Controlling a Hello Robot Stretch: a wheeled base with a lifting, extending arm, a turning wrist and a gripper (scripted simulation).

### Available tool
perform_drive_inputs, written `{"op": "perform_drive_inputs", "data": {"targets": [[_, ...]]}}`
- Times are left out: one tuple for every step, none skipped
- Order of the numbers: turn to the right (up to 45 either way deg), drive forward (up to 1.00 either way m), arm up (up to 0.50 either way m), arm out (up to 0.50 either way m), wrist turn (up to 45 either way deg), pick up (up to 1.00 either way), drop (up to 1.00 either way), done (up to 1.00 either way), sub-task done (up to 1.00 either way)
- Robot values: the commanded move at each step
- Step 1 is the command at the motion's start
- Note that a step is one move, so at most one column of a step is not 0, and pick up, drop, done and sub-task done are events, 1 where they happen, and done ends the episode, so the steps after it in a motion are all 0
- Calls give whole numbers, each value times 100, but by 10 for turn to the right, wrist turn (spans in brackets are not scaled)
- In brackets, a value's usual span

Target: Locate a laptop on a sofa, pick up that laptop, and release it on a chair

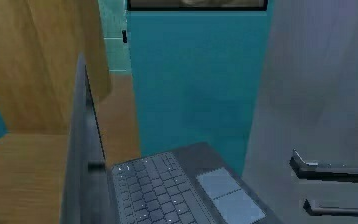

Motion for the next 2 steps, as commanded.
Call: {"op": "perform_drive_inputs", "data": {"targets": [[-330,0,0,0,0,0,0,0,0],[0,100,0,0,0,0,0,0,0]]}}
